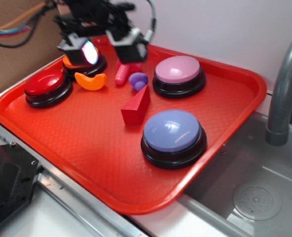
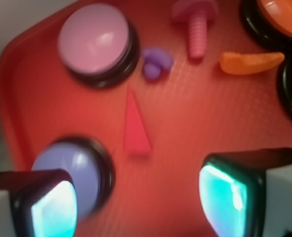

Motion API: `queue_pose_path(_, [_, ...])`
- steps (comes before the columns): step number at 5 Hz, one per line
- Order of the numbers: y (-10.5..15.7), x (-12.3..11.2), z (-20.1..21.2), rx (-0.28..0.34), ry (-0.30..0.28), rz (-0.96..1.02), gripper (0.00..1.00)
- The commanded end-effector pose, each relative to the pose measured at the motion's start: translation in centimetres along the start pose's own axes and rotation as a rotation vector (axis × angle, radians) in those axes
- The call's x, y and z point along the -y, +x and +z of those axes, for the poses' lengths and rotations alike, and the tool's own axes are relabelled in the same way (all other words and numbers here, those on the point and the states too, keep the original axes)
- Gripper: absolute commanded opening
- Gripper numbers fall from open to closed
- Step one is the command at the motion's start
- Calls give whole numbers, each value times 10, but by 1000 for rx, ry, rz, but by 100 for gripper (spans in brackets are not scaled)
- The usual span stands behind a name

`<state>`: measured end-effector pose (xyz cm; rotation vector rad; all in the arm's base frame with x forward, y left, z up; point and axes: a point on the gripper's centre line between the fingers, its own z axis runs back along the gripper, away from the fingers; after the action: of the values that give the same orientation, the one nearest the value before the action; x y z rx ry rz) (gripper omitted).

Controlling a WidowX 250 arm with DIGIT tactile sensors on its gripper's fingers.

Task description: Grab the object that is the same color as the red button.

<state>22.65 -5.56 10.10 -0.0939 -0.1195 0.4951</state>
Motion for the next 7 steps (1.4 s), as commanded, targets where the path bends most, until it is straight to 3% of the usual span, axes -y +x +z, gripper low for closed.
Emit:
queue_pose_path(1, [16,5,-41,70,96,131,100])
queue_pose_path(2, [16,-2,-62,33,97,144,100])
queue_pose_path(3, [14,-7,-73,35,64,160,100])
queue_pose_path(4, [12,-8,-79,38,71,185,0])
queue_pose_path(6, [14,-6,-69,43,64,140,0])
queue_pose_path(7, [15,-8,-24,59,47,-61,0])
